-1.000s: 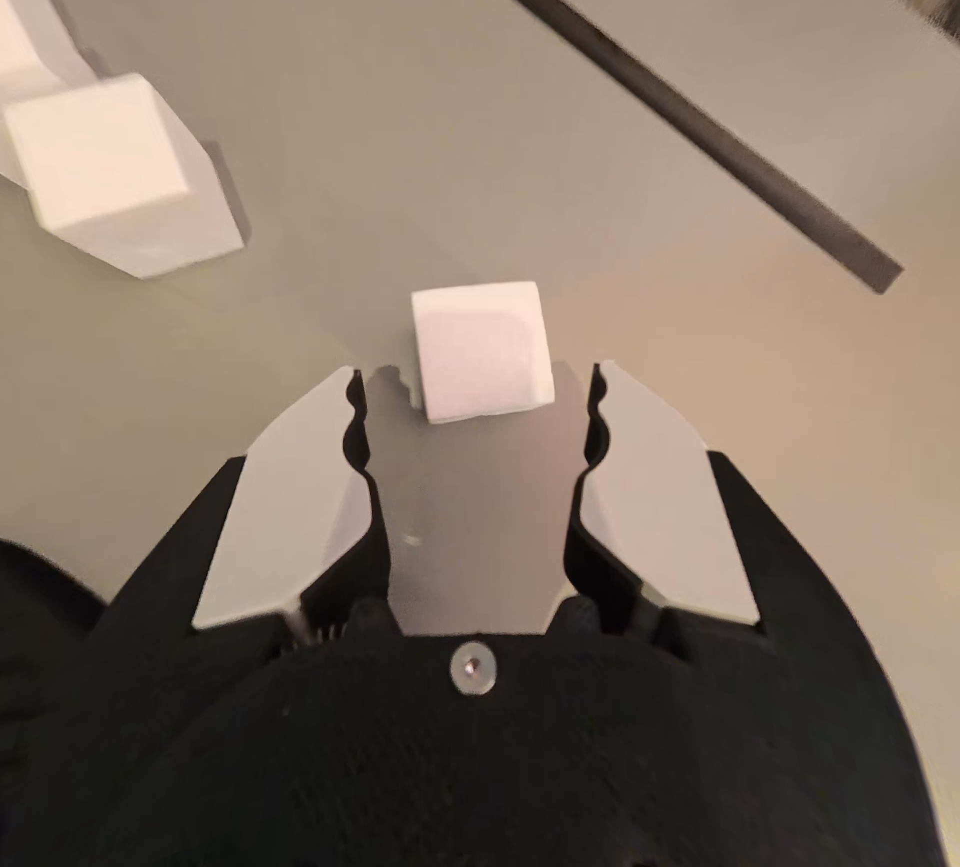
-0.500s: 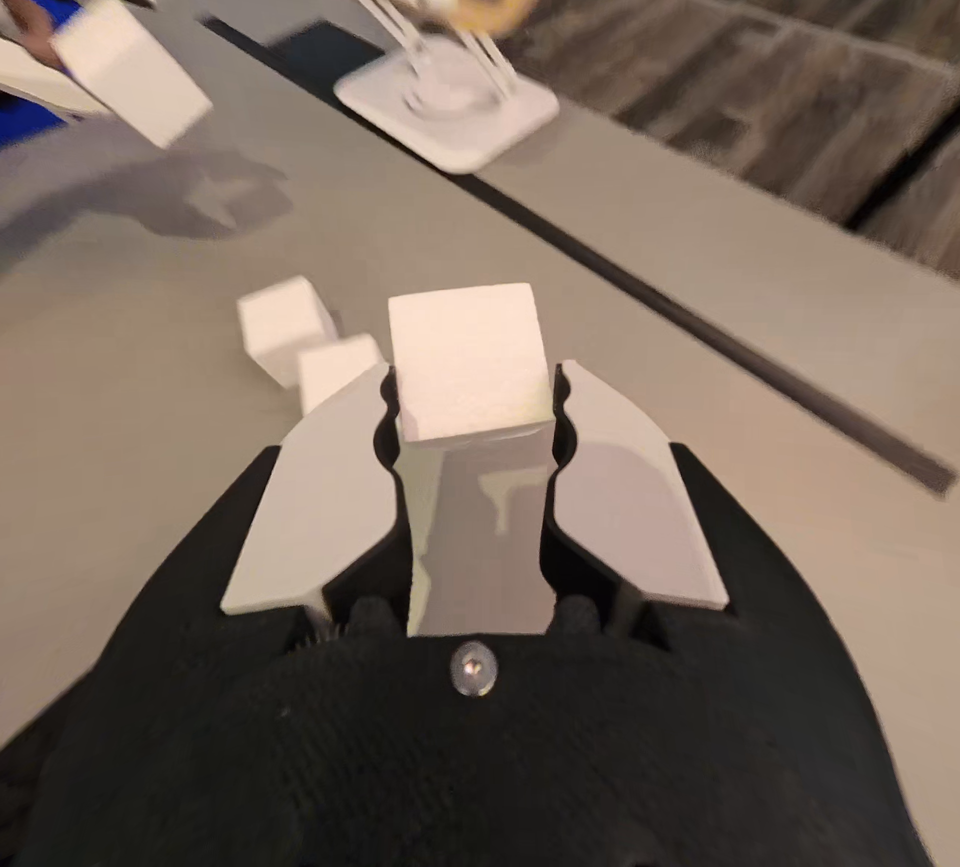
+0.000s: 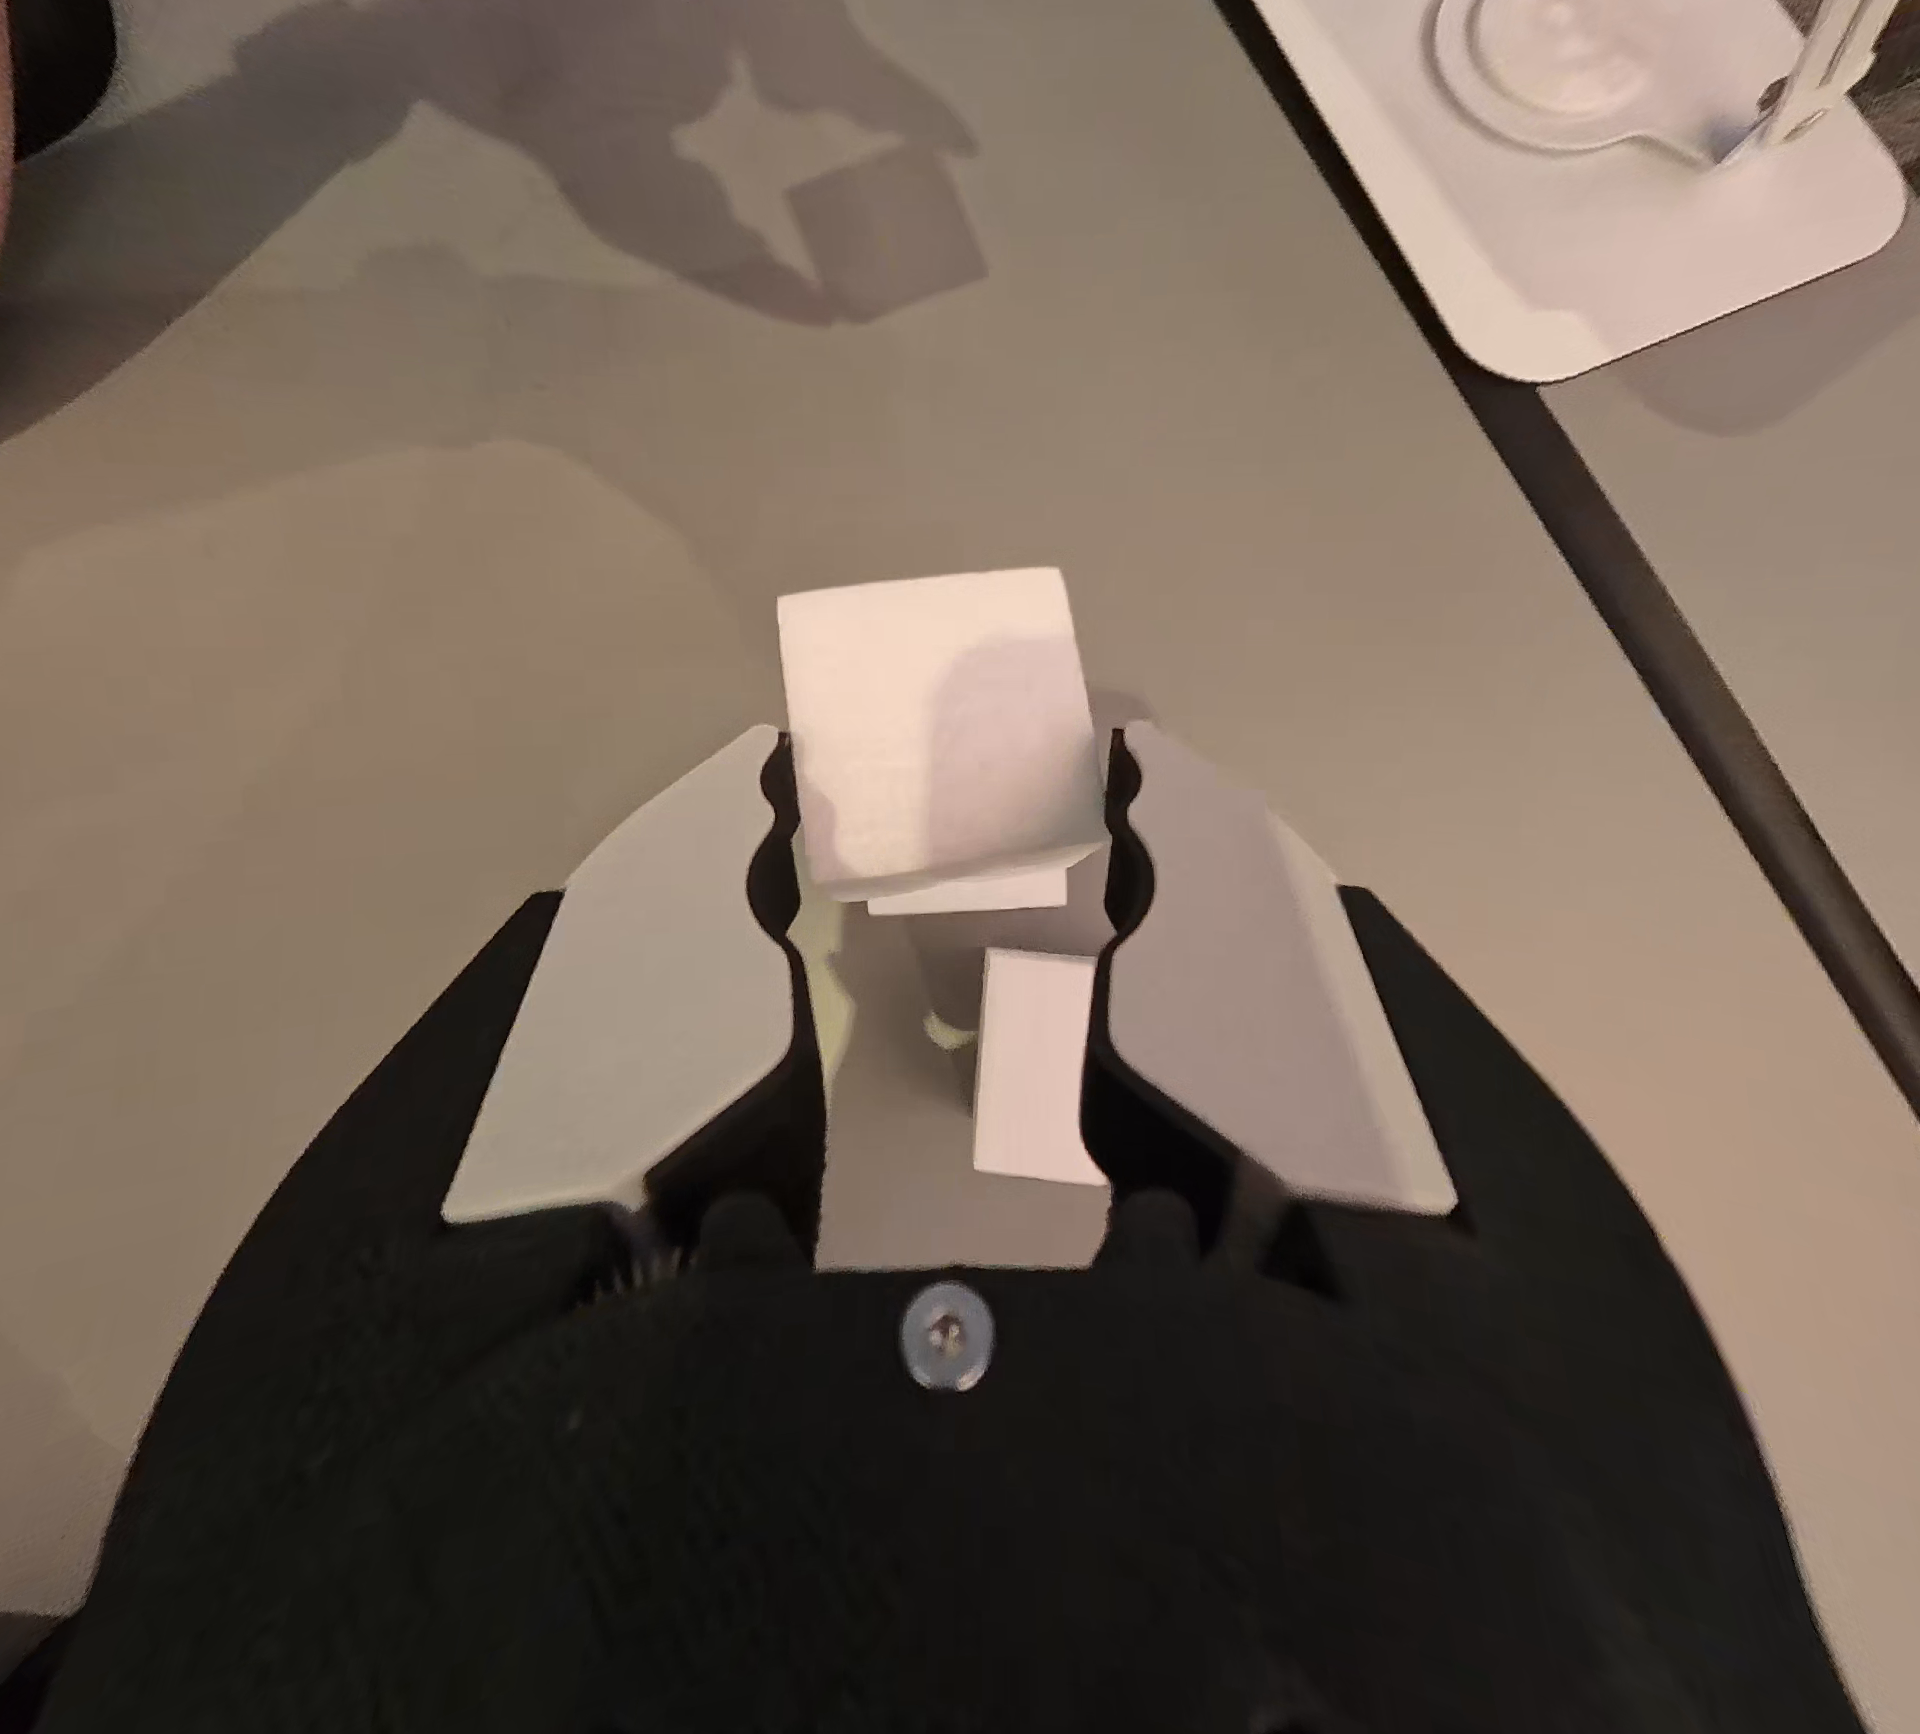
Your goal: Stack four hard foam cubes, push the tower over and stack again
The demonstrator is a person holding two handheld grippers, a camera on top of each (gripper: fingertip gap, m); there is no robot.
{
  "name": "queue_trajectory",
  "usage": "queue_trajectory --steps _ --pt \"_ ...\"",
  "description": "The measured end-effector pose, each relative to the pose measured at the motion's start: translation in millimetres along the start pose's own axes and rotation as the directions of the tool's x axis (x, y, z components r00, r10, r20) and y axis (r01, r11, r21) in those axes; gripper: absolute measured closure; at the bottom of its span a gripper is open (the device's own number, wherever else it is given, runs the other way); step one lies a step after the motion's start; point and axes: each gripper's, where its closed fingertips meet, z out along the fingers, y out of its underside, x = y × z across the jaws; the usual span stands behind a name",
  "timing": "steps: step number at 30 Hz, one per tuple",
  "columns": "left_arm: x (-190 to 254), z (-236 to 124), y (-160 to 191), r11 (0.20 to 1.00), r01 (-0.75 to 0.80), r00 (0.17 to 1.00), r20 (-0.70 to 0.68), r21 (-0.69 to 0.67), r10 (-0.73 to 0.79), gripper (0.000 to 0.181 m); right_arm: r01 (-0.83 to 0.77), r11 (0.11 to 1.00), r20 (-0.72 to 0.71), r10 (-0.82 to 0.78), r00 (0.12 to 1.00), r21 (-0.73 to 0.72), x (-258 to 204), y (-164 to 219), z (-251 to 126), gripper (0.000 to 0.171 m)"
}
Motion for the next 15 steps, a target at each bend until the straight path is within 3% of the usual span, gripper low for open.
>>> queue_trajectory --steps 15 --pt "4 2 3 0.999 -0.020 1.000 -0.013 -0.026 0.019 0.110 -0.006 0.997 -0.023 0.005 1.000 -0.076 5 15 13 0.113"
